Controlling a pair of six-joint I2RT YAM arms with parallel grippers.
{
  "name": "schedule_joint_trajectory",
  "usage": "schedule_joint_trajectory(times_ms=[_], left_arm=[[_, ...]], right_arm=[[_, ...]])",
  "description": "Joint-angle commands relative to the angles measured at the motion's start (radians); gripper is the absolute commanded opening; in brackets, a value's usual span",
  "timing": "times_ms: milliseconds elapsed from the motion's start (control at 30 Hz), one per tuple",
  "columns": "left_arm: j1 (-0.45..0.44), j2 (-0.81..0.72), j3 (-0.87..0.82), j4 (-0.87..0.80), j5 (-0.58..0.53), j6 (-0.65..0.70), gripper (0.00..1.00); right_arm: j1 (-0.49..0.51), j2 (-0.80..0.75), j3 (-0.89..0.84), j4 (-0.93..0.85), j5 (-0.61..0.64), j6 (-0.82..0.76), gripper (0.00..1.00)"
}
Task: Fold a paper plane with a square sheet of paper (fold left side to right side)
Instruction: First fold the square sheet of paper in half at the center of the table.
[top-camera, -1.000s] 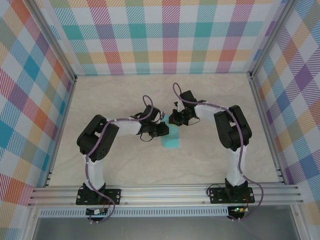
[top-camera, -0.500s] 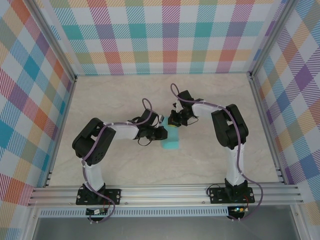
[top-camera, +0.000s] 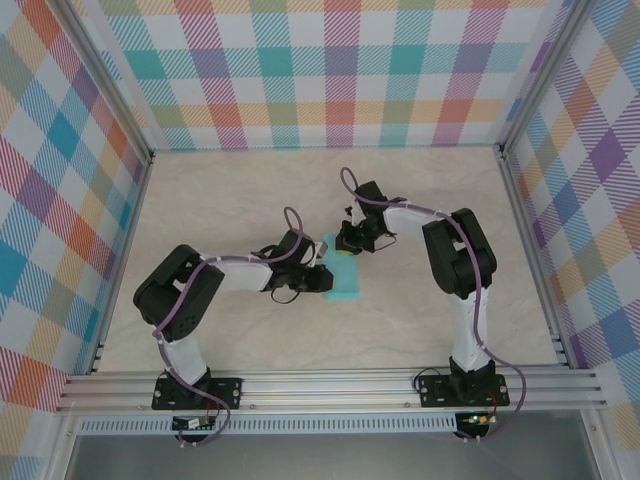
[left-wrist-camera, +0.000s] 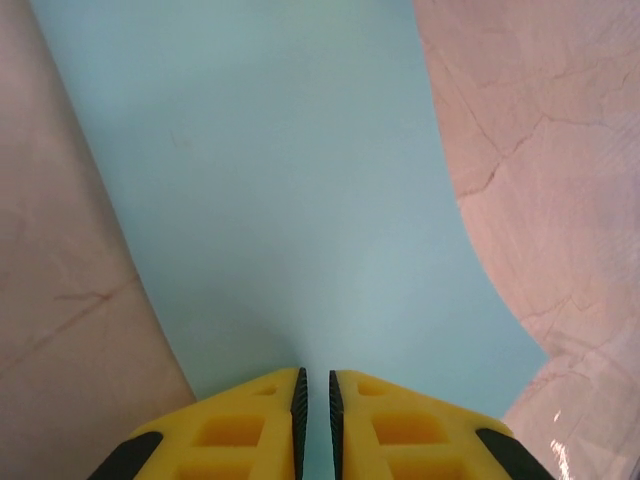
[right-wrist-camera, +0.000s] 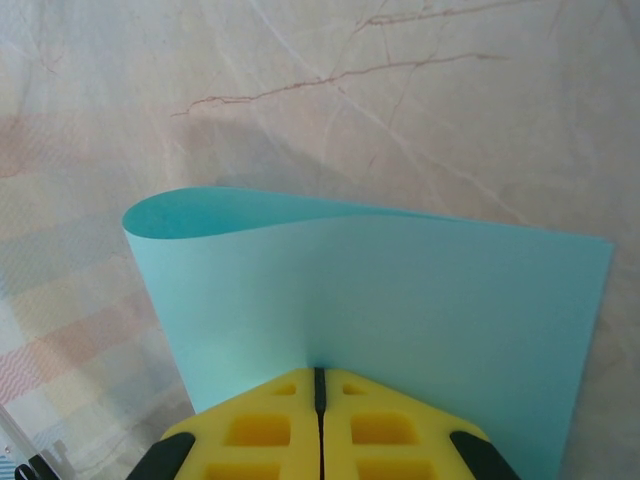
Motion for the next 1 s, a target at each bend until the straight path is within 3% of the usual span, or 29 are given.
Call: schedule_joint_trajectory(times_ms=[0, 600, 800, 967], left_arm=[[-0.054, -0.023, -0.038, -0.099, 0.055, 0.024, 0.17], [-0.133, -0.137, -0.172, -0.059, 0.008, -0.04, 0.17], [-0.1, -0.25, -0.099, -0.104, 0.01, -0.052, 0.17], [-0.023, -0.178, 0.019, -0.116, 0.042, -0.043, 0.18]], right_arm=[[-0.003, 0.036, -0.007, -0.057, 0.083, 0.005, 0.06], [0.0, 0.026, -0.016, -0.047, 0.083, 0.004, 0.06], [0.001, 0.021, -0.017, -0.05, 0.081, -0.002, 0.06], [0.002, 0.011, -0.018, -0.048, 0.081, -0.01, 0.07]])
